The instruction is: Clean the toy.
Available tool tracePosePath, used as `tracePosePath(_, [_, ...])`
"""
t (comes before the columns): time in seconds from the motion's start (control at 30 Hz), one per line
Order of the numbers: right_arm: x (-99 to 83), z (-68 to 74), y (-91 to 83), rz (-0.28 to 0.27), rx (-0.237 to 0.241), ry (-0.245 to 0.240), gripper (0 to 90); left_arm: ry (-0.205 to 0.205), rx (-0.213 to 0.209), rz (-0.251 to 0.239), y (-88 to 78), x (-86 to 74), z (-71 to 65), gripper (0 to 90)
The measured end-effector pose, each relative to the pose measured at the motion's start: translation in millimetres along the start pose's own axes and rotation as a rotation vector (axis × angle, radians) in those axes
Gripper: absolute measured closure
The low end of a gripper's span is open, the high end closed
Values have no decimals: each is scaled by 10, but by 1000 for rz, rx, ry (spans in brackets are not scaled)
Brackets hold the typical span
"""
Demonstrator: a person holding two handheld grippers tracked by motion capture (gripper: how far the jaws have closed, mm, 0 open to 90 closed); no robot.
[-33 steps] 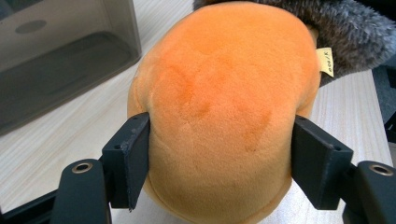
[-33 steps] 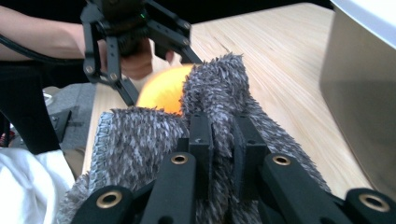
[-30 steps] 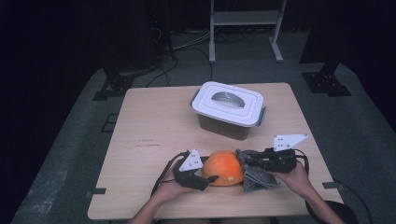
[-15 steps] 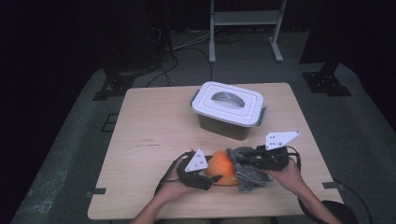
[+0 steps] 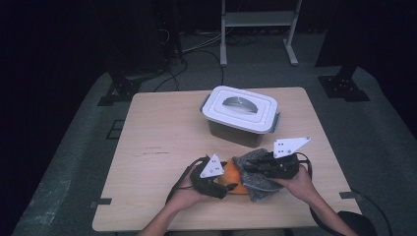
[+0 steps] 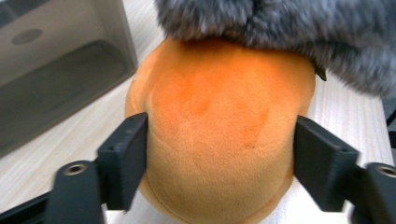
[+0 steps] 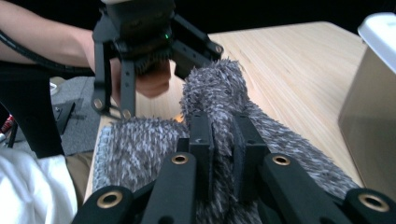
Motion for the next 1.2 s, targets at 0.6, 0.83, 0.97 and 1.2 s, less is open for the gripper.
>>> tracePosePath(0.6, [139, 98, 85, 15, 21, -38, 795, -60, 24, -6, -2, -3, -23, 338])
tracePosePath(0.83, [130, 74, 61, 31, 25, -41, 796, -65, 27, -15, -27, -56, 0, 353])
tracePosePath(0.97, [126, 49, -34, 39, 4, -42, 797, -58, 29, -23, -32, 2, -14, 357])
tracePosePath(1.2, [191, 117, 141, 29, 45, -50, 796, -48, 32, -16, -4, 50, -35, 359])
Point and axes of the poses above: each handheld gripper's, and its own axes: y roughly forward along the jaws, x roughly out of its top, z roughly to its left, the point moved 3 cm from there along y, roughly forward along the jaws, and after that the axes turned 1 degree about -y, right-handed, at the moved point
